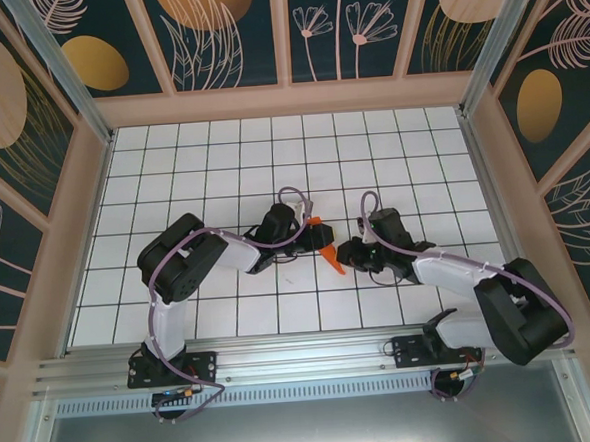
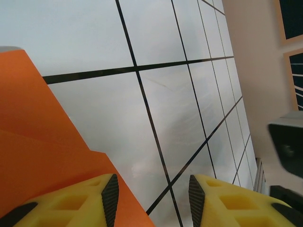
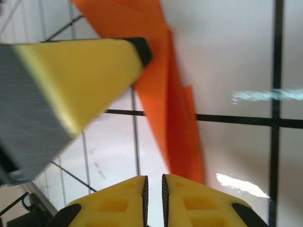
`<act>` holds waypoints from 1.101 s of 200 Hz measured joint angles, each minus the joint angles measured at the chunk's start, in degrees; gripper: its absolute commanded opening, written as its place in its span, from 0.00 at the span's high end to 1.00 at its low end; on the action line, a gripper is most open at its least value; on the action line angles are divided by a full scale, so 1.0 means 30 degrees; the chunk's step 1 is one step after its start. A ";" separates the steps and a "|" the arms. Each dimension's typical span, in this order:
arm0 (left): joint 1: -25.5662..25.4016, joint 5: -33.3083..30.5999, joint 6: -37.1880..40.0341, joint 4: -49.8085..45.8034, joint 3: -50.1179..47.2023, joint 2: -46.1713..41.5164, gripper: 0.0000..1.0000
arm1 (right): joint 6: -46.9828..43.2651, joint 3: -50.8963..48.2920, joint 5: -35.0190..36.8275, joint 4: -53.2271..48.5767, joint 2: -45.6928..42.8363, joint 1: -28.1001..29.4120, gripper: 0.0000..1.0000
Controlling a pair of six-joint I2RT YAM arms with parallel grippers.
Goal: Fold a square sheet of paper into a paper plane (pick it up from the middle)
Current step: Fold the wing for the fifth time at the center of the table.
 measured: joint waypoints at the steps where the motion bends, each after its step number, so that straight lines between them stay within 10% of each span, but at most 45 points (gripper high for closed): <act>1: 0.0000 0.0007 0.0000 -0.0007 0.0007 0.0000 0.53 | -0.0015 0.0029 -0.0066 0.0000 -0.0029 0.0000 0.84; 220: 0.0000 0.0102 0.0452 -0.0568 0.0262 0.0007 0.54 | 0.0000 -0.0925 -0.4911 0.3220 0.4000 -0.1880 0.95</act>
